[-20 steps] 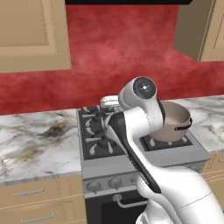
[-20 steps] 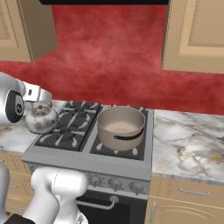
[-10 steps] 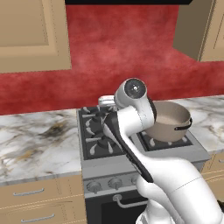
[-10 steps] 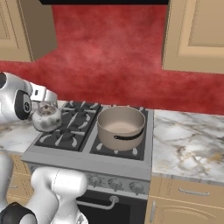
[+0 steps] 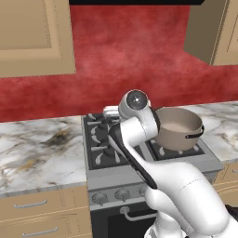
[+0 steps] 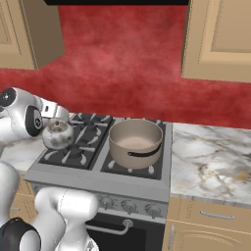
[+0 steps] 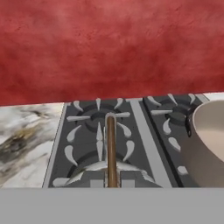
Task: Pick the kettle from the counter and place it on a stove burner. Then turn the burner on.
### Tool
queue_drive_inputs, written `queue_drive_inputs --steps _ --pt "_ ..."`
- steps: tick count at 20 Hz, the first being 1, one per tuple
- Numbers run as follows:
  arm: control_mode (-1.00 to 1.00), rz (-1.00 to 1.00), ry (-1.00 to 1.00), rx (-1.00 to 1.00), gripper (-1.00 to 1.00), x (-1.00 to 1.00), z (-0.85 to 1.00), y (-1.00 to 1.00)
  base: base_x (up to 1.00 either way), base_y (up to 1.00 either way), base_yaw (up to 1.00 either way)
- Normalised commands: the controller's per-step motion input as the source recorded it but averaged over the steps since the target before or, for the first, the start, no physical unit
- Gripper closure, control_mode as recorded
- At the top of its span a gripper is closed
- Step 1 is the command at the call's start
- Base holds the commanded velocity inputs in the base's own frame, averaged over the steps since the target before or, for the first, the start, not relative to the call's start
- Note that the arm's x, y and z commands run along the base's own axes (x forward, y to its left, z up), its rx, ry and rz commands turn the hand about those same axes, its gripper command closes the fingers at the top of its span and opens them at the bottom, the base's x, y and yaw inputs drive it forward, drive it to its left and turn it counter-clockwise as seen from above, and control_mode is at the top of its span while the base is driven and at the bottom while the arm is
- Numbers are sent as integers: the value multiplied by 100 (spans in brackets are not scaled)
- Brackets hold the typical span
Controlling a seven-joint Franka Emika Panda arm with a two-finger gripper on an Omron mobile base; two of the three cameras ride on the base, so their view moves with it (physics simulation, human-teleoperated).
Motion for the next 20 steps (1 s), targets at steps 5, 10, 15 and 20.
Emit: queue_drive_inputs --steps 5,10,15,20 --pt "-100 -1 0 0 100 26 -23 0 0 0 0" --pt "-100 -1 0 0 100 22 -31 0 0 0 0" --pt "-100 -1 0 0 100 23 -32 0 0 0 0" --pt "-100 -1 0 0 100 28 -21 0 0 0 0"
